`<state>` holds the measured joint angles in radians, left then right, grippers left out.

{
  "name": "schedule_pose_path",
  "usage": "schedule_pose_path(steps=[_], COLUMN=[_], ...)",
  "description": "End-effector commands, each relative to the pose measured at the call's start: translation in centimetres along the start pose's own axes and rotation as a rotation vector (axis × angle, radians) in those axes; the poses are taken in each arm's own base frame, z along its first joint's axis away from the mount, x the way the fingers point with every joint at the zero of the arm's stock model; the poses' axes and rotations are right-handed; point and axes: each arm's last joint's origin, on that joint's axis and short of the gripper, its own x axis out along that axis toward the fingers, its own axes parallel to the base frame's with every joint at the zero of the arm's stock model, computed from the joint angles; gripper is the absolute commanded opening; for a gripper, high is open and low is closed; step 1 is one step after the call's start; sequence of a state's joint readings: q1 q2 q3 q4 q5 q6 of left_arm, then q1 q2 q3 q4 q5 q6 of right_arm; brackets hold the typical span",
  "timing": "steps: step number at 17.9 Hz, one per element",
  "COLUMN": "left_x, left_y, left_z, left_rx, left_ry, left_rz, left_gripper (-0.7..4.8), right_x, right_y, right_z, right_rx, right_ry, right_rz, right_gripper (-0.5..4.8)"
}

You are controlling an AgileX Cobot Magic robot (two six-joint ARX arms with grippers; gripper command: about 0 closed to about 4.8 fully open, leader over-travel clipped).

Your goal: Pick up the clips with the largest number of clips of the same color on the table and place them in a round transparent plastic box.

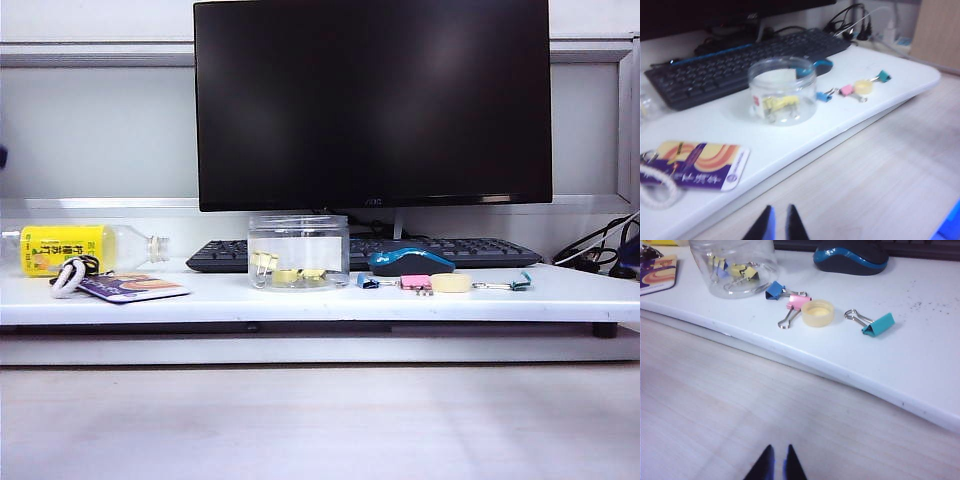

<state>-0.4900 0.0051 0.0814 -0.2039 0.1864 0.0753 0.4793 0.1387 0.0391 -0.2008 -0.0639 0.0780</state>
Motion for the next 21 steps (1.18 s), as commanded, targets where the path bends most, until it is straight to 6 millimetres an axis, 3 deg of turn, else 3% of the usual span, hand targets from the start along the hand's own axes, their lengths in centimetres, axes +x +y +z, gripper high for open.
schedule_pose_path(steps=[1, 2, 10, 21], left_x=[0.1, 0.2, 0.7, 0.7], left_y=[0.0, 0.0, 0.0, 0.0], left_z=[-0.3, -0.6, -2.1, -2.1], left_rx=[0.003, 0.002, 0.012, 0.020], left_ry=[0.001, 0.009, 0.055, 0.050], left_rz=[0.010, 0.010, 0.008, 0.006], left_gripper=[0.46, 0.46, 0.46, 0.48], right_x=[0.0, 0.0, 0.0, 0.0], right_y=[0.0, 0.0, -0.1, -0.1], right_z=[0.1, -0.1, -0.7, -0.5], right_rx=[-0.005, -0.004, 0.001, 0.007], right_ry=[-0.006, 0.013, 0.056, 0.042], right_rz=[-0.002, -0.004, -0.007, -0.005], right_gripper=[0.35, 0.18, 0.17, 0.19])
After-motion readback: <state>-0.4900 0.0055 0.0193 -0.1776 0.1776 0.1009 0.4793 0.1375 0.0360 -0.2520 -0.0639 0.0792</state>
